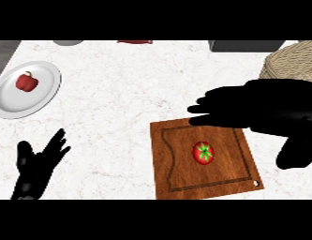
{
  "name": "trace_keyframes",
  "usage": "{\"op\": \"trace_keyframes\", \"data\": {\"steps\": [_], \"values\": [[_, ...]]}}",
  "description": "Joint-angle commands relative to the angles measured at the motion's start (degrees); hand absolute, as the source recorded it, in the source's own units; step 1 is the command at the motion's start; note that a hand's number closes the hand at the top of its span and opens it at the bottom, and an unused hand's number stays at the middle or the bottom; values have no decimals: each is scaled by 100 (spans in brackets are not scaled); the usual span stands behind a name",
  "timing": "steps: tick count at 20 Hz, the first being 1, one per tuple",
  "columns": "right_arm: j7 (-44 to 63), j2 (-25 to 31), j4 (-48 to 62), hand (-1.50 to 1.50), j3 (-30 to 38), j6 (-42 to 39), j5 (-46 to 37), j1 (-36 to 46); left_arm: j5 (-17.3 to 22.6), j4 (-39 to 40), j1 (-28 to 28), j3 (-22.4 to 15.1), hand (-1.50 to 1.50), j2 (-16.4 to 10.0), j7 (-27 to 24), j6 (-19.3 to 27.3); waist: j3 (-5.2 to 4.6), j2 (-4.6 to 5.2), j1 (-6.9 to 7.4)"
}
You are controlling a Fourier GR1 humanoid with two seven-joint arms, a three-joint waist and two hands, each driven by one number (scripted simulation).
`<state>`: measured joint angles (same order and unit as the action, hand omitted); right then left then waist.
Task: Pick the tomato from the cutting board and place it in the basket
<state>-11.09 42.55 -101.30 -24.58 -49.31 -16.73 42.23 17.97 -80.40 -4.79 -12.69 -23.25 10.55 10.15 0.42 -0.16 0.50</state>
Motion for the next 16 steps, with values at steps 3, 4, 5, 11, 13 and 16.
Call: {"op": "trace_keyframes", "data": {"steps": [3,4,5,11,13,16], "values": [[-586,-405,217,-150,-496,492,-981,-522,-55,116,-351,66,0,-76,-26,-230,-39,30,24],[-682,-505,325,-150,-676,612,-1254,-503,-203,119,-74,-16,0,106,196,30,-38,34,15],[-270,-801,339,-150,-778,607,-1345,-387,-125,360,-52,95,0,139,54,-78,-42,31,10],[-1095,-634,805,-150,-801,922,-2036,-743,-380,235,-15,25,0,364,207,82,-41,26,-18],[-998,-850,718,-150,-873,1002,-2186,-879,-388,615,72,159,0,343,-67,-127,-43,24,-41],[-1593,-632,1157,-150,-794,1159,-2354,-851,-438,9,-289,-46,0,502,204,43,-39,24,-3]]}}
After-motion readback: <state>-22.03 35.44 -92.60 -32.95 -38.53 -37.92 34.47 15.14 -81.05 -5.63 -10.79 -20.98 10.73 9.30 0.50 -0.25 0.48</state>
